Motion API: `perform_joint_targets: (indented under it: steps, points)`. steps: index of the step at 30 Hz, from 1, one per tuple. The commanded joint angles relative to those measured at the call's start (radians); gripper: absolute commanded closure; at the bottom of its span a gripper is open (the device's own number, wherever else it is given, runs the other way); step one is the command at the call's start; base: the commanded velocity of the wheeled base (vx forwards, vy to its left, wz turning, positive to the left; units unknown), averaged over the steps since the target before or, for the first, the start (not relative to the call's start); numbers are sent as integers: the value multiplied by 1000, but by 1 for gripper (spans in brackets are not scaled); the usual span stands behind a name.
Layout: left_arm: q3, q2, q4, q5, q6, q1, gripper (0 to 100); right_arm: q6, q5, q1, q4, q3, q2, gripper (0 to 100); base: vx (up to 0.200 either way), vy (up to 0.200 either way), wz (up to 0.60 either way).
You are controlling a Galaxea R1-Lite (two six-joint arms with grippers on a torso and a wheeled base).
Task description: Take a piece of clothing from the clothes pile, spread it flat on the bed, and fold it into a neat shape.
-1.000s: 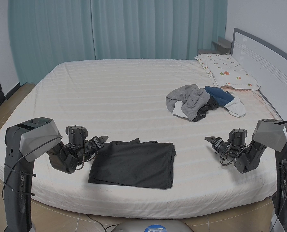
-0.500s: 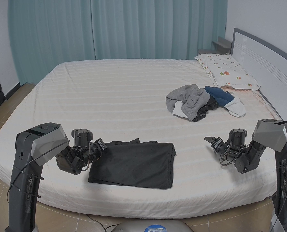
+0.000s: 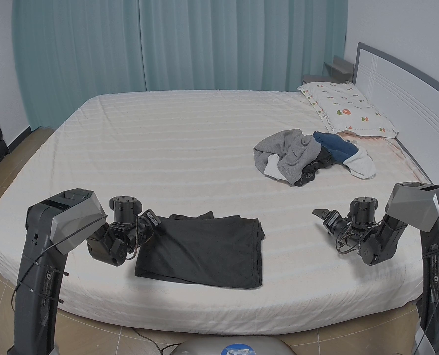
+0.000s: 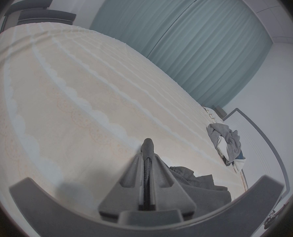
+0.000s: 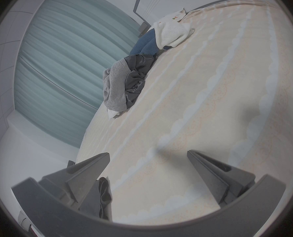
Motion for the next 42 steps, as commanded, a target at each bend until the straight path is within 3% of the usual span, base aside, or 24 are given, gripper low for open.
perform_joint_targets:
  steps: [1,2,3,12,15,19,23,29,41,42]
  points:
    - [5,-5,1,0,-3,1,100,0,1,1,0,0,2,0,0,0,0]
    - [5,-5,1,0,-4,-1,100,0,1,1,0,0,2,0,0,0,0]
    - [7,-5,0,0,-4,-1,0,0,1,0,0,0,2,0,0,0,0]
    - [120,-105,-12,-28,-43,27,0,0,1,1,0,0,2,0,0,0,0]
    - [171,-134,-15,-86,-41,36,0,0,1,1,0,0,2,0,0,0,0]
    - [269,-172,-49,-235,-26,65,0,0,1,0,0,0,2,0,0,0,0]
    - [310,-165,-78,-293,40,68,0,0,1,0,0,0,2,0,0,0,0]
    - [336,-145,-80,-289,163,65,0,0,-1,1,0,0,2,0,0,0,0]
    - [304,-111,-81,-292,178,36,0,2,-2,1,-2,0,2,0,0,0,0]
    - [304,-112,-81,-292,178,36,100,2,-2,1,-2,0,2,0,0,0,0]
